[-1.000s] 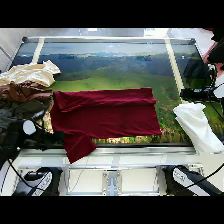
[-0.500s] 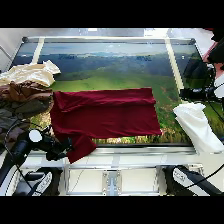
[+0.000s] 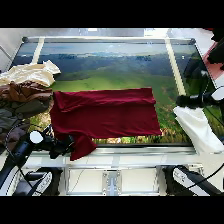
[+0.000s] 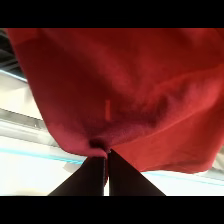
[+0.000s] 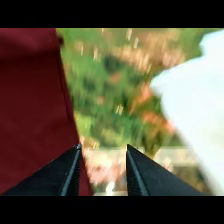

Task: Fold the shirts.

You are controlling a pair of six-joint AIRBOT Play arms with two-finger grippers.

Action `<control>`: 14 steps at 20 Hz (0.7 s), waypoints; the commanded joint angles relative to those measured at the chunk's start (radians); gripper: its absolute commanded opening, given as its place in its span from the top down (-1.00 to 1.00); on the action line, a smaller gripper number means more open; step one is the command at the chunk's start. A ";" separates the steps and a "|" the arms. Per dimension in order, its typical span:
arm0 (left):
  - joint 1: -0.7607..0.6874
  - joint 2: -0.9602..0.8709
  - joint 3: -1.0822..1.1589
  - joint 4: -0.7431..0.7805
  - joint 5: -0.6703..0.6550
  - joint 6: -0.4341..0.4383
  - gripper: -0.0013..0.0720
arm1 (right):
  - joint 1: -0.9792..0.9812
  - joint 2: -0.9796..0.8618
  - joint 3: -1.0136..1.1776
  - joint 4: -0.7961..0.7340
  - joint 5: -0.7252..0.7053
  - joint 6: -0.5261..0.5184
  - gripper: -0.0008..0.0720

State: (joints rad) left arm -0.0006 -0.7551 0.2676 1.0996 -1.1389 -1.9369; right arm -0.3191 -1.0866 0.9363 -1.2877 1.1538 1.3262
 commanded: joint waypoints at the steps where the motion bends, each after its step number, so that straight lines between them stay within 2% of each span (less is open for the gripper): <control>1: 0.001 0.001 -0.001 -0.004 -0.008 0.043 0.94 | -0.072 0.000 -0.193 0.165 0.124 -0.037 -0.01; 2: 0.001 0.001 -0.001 -0.003 -0.008 0.054 0.94 | -0.102 0.000 -0.251 0.204 0.127 -0.040 -0.18; 3: 0.001 0.001 -0.001 -0.005 -0.008 0.055 0.94 | -0.134 0.000 -0.305 0.243 0.128 -0.044 -0.23; 8: 0.001 0.001 -0.001 -0.055 -0.006 0.105 0.94 | -0.210 0.000 -0.415 0.306 0.097 -0.052 -0.23; 14: 0.001 0.001 -0.001 -0.055 -0.006 0.105 0.94 | -0.210 0.000 -0.484 0.354 -0.010 -0.052 -0.23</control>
State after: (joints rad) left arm -0.0006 -0.7551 0.2672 1.0489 -1.1450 -1.8355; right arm -0.5240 -1.0859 0.4881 -0.9596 1.1984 1.2751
